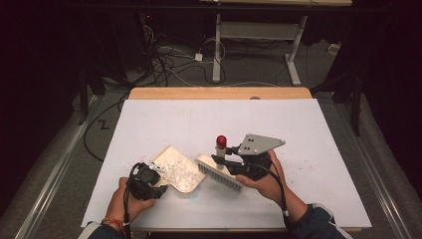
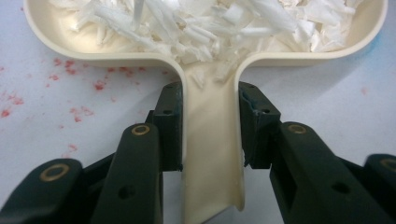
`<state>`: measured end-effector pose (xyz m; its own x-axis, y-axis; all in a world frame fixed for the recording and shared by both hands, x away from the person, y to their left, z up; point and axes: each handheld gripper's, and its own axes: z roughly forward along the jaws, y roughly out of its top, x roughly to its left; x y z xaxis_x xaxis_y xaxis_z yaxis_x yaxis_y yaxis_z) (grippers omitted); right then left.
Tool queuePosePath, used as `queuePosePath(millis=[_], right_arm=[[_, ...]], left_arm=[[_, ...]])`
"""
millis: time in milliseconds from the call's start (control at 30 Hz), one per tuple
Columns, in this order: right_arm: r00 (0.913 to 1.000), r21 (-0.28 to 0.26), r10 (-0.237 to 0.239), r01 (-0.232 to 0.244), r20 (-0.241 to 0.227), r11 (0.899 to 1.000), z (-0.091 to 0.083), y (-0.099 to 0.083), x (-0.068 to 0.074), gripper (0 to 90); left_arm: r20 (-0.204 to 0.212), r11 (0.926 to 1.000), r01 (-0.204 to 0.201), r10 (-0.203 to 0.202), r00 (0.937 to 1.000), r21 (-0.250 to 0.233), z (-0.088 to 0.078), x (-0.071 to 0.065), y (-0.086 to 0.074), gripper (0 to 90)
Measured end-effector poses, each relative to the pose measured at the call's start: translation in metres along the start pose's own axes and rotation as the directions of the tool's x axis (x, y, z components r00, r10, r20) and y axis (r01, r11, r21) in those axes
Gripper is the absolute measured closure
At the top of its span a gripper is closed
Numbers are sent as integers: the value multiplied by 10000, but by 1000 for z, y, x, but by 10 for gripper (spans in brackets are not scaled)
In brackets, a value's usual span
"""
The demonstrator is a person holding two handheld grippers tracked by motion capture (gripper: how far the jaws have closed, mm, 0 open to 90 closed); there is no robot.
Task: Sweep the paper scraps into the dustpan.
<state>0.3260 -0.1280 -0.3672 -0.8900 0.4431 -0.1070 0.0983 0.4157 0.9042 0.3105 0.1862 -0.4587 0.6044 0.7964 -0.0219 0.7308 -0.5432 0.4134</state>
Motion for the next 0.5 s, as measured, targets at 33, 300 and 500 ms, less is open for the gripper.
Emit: queuePosePath(millis=[33, 300, 500], right_arm=[[10000, -40, 1, -1, 41, 10000, -3, -1, -1, 700], [9991, -293, 13, -1, 412, 9996, -29, -2, -7, 700], [9981, -404, 172, -148, 593, 9991, -49, -5, -17, 700]], left_arm=[[-20, 10000, 48, -48, 10000, -11, 0, 1, 0, 634], [-174, 9997, 188, -191, 9997, -180, 2, 5, 8, 634], [-153, 9997, 176, -179, 9997, -163, 7, 9, 12, 633]])
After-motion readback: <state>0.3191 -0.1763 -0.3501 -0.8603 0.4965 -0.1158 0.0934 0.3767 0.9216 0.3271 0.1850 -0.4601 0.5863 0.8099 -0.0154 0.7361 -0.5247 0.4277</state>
